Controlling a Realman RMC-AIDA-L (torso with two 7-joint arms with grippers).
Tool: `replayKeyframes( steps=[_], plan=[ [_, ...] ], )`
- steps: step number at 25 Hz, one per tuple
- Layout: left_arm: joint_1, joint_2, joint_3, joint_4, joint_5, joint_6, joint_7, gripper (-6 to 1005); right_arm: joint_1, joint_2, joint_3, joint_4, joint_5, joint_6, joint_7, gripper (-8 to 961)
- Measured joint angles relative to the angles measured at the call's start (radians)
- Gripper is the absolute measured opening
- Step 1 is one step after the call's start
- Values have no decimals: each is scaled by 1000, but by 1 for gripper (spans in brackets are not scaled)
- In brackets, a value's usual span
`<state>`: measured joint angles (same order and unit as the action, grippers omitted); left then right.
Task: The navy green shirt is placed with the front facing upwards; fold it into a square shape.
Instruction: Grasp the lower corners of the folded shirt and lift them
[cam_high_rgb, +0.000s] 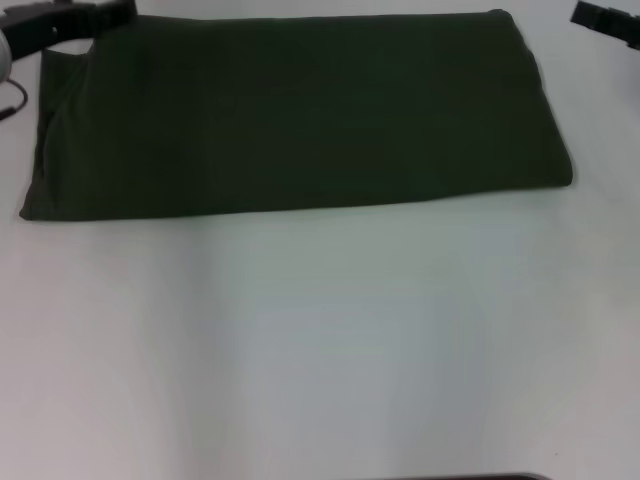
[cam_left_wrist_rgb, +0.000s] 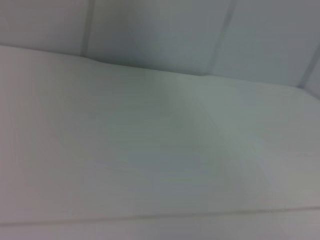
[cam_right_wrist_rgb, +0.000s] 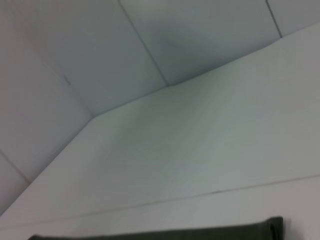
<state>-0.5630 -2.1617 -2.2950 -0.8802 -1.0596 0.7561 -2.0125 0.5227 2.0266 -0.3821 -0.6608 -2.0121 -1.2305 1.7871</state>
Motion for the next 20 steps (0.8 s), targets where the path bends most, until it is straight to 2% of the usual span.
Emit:
replayKeyframes(
  steps=[2,6,12,17,20],
  plan=[
    [34,1,-4,-30,-34,88,15,899,-21,-11,-2,-11,-9,-39,1,690],
    [90,7,-14,-57,-80,224,36,901,-48,-46,-11,-20,-65,-111,29,689],
    [148,32,-21,-52,-87,327,37,901,-61,-92,-15,-24,-185,-189,144,686],
    [172,47,-72,-47,-87,418,40,900,-67,-107,-17,-17,-219,-225,208,684],
    [179,53,-98,-43,-84,456,40,900,-71,-107,-17,-11,-219,-226,225,683]
  ],
)
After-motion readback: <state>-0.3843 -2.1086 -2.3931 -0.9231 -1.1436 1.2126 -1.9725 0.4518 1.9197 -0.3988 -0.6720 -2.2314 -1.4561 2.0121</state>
